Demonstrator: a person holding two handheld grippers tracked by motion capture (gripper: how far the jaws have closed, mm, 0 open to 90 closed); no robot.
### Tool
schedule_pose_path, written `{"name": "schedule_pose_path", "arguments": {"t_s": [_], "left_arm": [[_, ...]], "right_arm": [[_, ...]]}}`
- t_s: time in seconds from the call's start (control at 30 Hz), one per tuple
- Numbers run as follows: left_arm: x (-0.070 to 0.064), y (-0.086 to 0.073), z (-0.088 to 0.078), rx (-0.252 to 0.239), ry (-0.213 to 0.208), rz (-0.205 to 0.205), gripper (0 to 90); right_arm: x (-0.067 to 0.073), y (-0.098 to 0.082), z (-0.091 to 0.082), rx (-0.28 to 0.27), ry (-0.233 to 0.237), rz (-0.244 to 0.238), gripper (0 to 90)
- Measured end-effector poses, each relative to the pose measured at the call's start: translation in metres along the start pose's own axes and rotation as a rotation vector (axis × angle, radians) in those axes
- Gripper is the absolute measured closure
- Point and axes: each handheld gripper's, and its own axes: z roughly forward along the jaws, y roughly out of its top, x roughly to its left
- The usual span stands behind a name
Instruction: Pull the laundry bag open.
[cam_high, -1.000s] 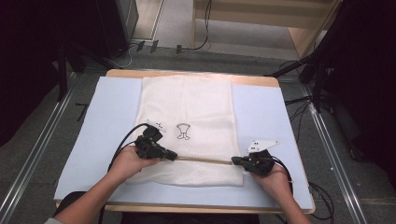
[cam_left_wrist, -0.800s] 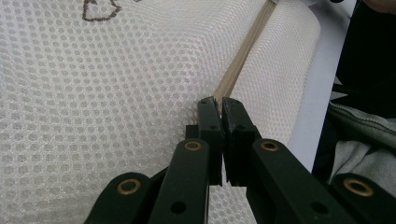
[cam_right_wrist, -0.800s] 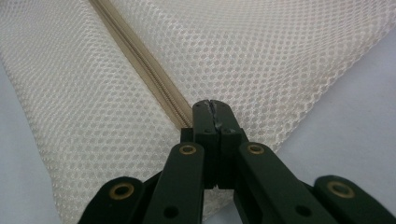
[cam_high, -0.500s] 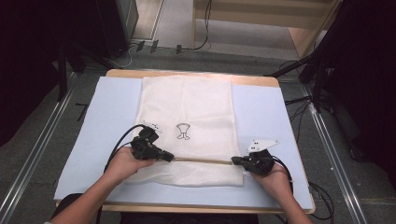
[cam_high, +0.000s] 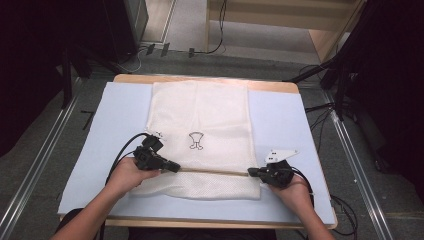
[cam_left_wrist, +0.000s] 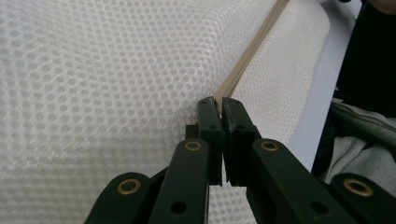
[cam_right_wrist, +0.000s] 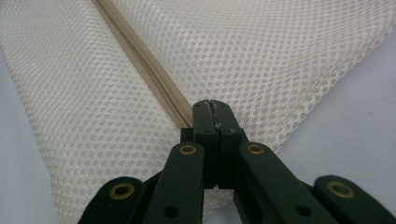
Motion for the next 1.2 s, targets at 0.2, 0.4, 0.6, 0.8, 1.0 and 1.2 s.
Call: {"name": "schedule_pose_path", "arguments": {"t_s": [0.2,0.4,0.6,0.8,1.0,1.2], "left_arm": [[0.008,-0.008,-0.011,-0.005,0.021,-0.018,89.1],[0.017,-0.021,-0.027,-0.023,0.046,-0.042,89.0],[0.025,-0.033,-0.04,-0.038,0.06,-0.074,89.0],[0.028,-0.042,-0.049,-0.058,0.075,-0.094,89.0],[0.032,-0.05,-0.058,-0.078,0.095,-0.113,88.9],[0.039,-0.061,-0.071,-0.107,0.124,-0.142,88.9]], "right_arm": [[0.0,0.0,0.0,0.002,0.002,-0.001,90.0],[-0.001,0.0,0.0,0.002,0.007,-0.002,90.0],[-0.001,0.001,0.0,0.004,0.009,0.0,90.0],[-0.001,0.001,0.0,0.008,0.014,0.011,90.0],[-0.003,0.001,0.0,0.009,0.021,0.008,90.0],[-0.004,0.002,0.0,0.011,0.027,0.01,90.0]]}}
